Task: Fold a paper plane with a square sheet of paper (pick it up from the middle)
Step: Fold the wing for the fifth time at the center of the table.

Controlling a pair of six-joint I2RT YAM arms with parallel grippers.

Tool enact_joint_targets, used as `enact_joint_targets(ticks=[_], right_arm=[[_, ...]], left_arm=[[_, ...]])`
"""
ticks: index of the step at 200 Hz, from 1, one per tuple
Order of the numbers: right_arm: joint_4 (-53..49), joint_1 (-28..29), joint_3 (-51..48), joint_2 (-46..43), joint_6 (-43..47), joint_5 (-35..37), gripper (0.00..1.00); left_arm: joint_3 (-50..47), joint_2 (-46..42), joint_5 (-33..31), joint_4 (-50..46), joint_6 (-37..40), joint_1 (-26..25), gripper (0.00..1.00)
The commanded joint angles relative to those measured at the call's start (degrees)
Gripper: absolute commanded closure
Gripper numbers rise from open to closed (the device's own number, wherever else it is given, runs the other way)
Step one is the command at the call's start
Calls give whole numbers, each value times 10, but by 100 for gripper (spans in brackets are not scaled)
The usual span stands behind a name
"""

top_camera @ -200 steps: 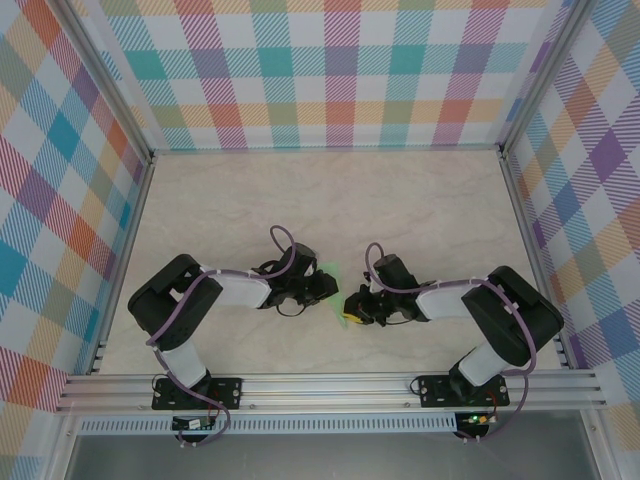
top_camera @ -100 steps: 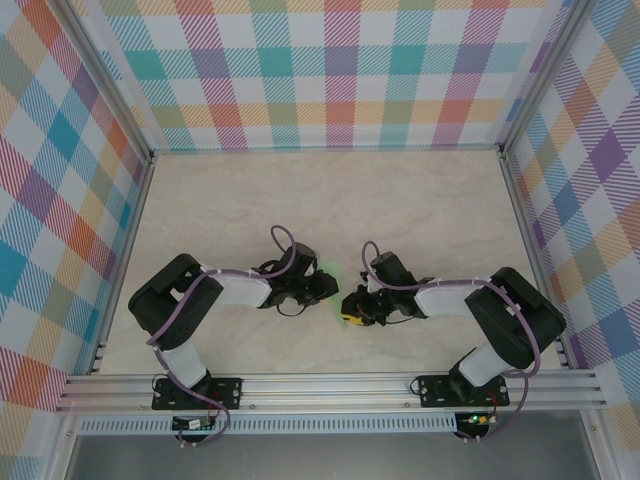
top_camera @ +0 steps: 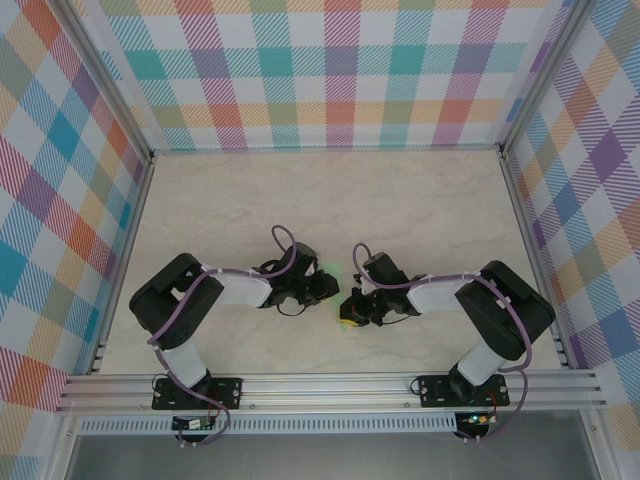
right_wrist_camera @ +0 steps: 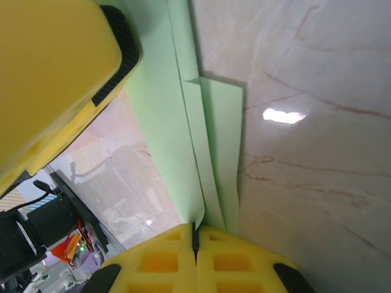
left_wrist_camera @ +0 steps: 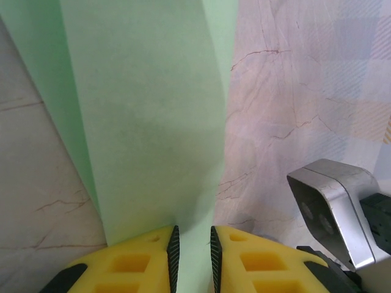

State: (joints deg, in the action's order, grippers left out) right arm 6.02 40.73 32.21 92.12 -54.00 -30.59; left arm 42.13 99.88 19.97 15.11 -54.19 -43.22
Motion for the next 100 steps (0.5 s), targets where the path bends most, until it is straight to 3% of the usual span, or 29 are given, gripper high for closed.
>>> enact_joint_targets(ticks=[1,57,100], right_arm=[[-85,15,-2,23,27,27,95],[-105,15,5,-17,28,34,87],[-92,15,3,-12,26,17,90]], left_arm=[[2,16,-2,-31,10,-6,77],[-1,10,-6,-36,10,-7,77],[1,10,-7,-38,10,-7,77]])
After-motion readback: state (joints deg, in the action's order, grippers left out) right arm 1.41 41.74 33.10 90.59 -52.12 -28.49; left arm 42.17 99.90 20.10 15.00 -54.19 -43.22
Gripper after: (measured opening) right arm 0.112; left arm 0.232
